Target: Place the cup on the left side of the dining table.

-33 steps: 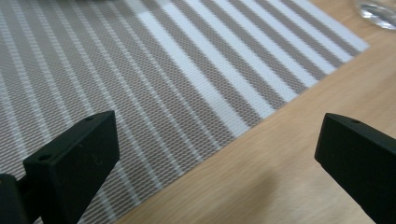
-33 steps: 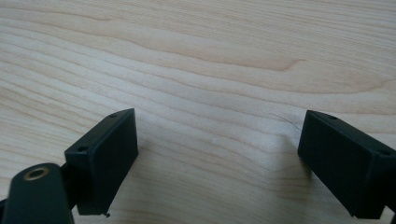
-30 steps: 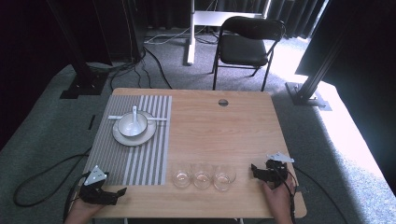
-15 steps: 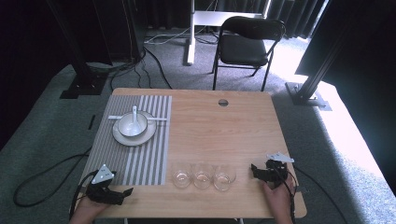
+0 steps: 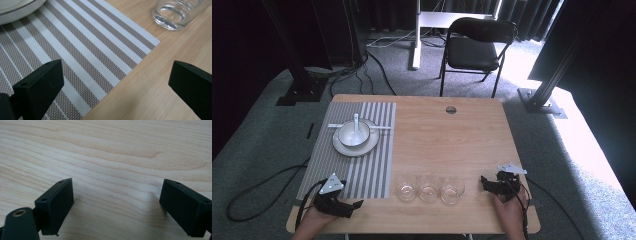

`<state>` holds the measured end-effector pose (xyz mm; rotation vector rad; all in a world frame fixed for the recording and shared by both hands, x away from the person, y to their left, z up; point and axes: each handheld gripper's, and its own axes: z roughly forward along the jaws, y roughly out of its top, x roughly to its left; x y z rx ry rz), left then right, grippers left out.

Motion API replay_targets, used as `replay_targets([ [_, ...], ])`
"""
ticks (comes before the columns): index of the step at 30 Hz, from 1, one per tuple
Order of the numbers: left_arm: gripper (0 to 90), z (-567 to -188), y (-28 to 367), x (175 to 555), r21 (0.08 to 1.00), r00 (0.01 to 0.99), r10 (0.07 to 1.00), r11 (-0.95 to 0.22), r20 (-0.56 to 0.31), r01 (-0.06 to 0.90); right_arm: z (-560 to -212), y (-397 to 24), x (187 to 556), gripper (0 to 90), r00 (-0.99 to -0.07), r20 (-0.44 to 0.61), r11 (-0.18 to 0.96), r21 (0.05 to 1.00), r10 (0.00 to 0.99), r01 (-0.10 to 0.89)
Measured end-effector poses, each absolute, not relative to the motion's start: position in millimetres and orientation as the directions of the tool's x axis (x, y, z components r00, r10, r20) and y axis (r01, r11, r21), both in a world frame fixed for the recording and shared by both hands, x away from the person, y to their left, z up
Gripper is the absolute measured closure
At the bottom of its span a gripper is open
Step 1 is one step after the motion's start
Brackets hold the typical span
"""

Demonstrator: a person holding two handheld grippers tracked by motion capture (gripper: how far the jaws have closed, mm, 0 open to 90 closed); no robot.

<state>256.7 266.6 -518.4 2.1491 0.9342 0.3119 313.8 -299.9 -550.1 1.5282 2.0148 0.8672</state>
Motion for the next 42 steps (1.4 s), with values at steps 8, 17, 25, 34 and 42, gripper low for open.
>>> replay_targets([
  [8, 1.9, -508.5, 252.4, 261.8, 0.747, 0.734, 0.676, -0.452, -0.071, 0.488, -550.1, -299.9, 313.8, 11.5, -0.274, 0.011, 0.183, 0.721, 0.962, 0.669],
  [17, 2.0, -501.1, 233.1, 266.9, 0.748, 0.767, 0.64, -0.484, -0.051, 0.454, -550.1, -299.9, 313.8, 11.5, -0.274, 0.011, 0.182, 0.721, 0.962, 0.669],
  [25, 2.0, -493.1, 219.4, 271.5, 0.76, 0.793, 0.606, -0.484, -0.066, 0.433, -550.1, -299.9, 313.8, 11.5, -0.274, 0.01, 0.183, 0.721, 0.962, 0.669],
  [34, 2.0, -477.3, 200.1, 270.3, 0.78, 0.833, 0.55, -0.497, -0.058, 0.382, -550.2, -299.9, 313.8, 11.5, -0.274, 0.011, 0.183, 0.721, 0.962, 0.669],
  [42, 2.0, -469.6, 181.1, 277.0, 0.774, 0.855, 0.517, -0.529, -0.032, 0.349, -550.1, -299.9, 313.8, 11.5, -0.274, 0.011, 0.183, 0.721, 0.962, 0.669],
])
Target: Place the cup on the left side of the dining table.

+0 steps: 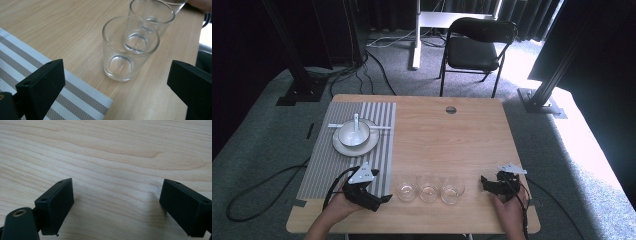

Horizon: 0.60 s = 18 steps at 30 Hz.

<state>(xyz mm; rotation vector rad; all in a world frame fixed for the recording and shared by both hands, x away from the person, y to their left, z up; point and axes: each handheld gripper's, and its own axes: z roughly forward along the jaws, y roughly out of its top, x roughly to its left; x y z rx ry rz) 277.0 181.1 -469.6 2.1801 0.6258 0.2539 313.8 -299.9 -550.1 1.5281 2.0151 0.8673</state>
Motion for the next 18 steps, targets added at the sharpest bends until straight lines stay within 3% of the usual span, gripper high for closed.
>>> replay_targets([
  [18, 2.0, -462.8, 148.2, 288.1, 0.765, 0.888, 0.459, -0.57, -0.008, 0.302, -550.2, -300.0, 313.8, 11.5, -0.275, 0.01, 0.184, 0.72, 0.961, 0.669],
])
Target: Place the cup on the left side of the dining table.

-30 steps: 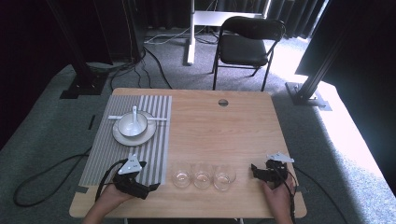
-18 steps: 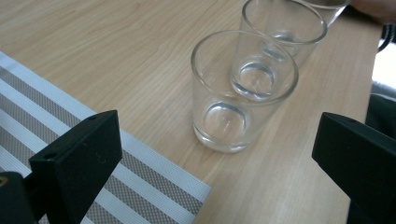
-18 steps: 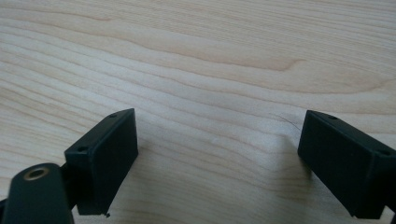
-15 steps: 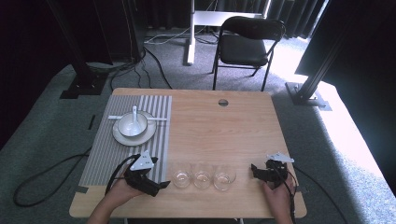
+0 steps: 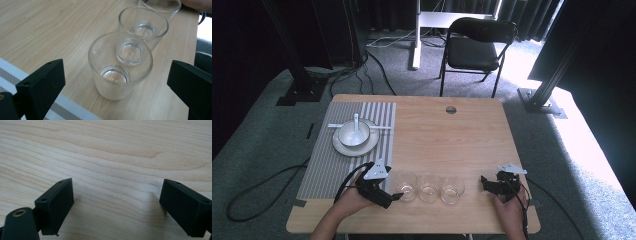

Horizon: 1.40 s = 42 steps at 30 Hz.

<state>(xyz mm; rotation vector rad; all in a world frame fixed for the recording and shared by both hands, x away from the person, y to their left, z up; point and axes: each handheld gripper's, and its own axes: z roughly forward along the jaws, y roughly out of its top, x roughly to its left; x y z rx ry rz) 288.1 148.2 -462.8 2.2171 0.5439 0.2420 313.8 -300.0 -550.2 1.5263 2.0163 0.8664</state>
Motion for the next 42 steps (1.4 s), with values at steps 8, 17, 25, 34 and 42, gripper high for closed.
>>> replay_targets([
  [8, 2.0, -458.4, 133.5, 292.8, 0.759, 0.904, 0.427, -0.588, -0.001, 0.279, -550.2, -300.1, 313.8, 11.5, -0.276, 0.009, 0.185, 0.721, 0.961, 0.668],
  [17, 2.0, -450.7, 113.4, 294.8, 0.767, 0.92, 0.391, -0.593, 0.008, 0.245, -550.3, -300.1, 313.8, 11.5, -0.276, 0.009, 0.185, 0.721, 0.961, 0.668],
  [25, 2.0, -444.0, 93.8, 296.8, 0.766, 0.937, 0.348, -0.606, 0.015, 0.213, -550.3, -300.1, 313.8, 11.5, -0.276, 0.009, 0.185, 0.721, 0.961, 0.668],
  [34, 2.1, -438.5, 79.4, 300.9, 0.762, 0.946, 0.324, -0.617, 0.018, 0.197, -550.2, -300.1, 313.8, 11.5, -0.276, 0.009, 0.185, 0.721, 0.961, 0.668],
  [42, 2.1, -435.7, 58.8, 300.4, 0.755, 0.96, 0.277, -0.635, 0.022, 0.166, -550.3, -300.1, 313.8, 11.5, -0.276, 0.009, 0.185, 0.721, 0.961, 0.668],
])
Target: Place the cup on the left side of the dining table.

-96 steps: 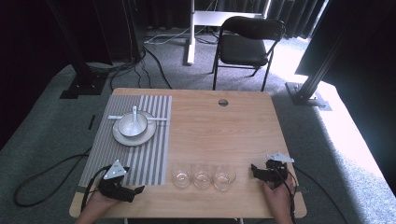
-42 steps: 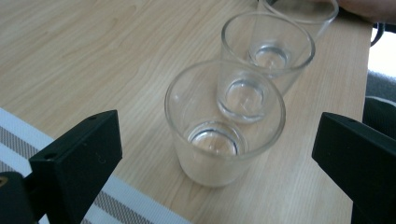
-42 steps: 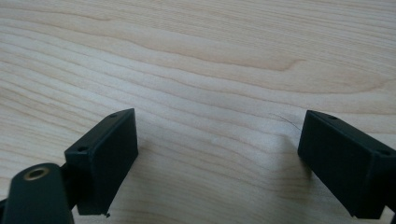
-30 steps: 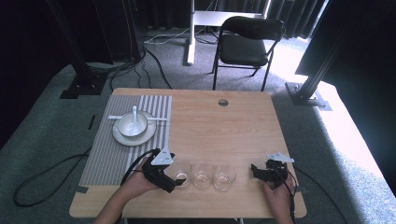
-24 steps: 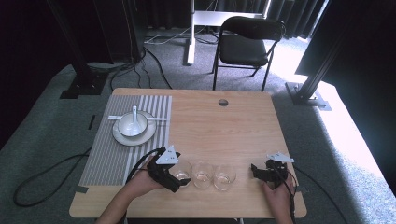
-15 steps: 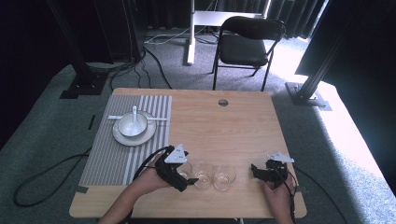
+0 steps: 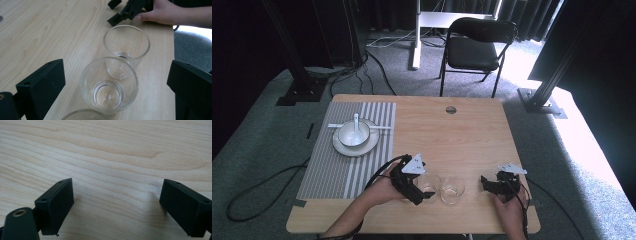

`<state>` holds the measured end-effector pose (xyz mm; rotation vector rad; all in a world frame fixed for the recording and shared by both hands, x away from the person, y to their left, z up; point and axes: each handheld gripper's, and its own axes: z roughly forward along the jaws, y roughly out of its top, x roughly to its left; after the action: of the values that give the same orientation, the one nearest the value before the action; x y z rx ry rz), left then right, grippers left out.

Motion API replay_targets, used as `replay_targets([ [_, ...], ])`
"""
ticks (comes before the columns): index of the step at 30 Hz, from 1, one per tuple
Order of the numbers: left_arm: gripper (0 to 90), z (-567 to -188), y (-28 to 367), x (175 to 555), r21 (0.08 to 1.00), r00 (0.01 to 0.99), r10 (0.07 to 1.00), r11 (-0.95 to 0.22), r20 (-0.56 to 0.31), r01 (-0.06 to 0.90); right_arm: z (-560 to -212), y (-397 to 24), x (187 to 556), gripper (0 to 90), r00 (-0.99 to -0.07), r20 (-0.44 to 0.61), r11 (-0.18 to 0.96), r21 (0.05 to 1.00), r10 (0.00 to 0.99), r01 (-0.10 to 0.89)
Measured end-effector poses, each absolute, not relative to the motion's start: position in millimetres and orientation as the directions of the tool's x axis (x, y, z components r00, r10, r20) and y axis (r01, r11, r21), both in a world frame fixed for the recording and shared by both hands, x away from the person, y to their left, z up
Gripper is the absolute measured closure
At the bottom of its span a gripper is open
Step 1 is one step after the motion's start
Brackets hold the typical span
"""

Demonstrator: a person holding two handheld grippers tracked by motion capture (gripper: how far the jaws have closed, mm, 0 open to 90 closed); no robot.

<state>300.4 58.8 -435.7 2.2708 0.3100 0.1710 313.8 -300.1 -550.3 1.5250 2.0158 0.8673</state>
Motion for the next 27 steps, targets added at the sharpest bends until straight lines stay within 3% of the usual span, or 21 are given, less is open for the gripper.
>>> replay_targets([
  [22, 3.7, -444.5, 0.7, 305.7, 0.69, 0.979, 0.203, -0.713, 0.031, 0.126, -550.3, -300.1, 313.8, 11.5, -0.276, 0.009, 0.185, 0.721, 0.961, 0.668],
  [27, 3.7, -447.6, -8.7, 311.9, 0.669, 0.977, 0.213, -0.727, 0.002, 0.157, -550.3, -300.1, 313.8, 11.5, -0.276, 0.009, 0.185, 0.721, 0.961, 0.667],
])
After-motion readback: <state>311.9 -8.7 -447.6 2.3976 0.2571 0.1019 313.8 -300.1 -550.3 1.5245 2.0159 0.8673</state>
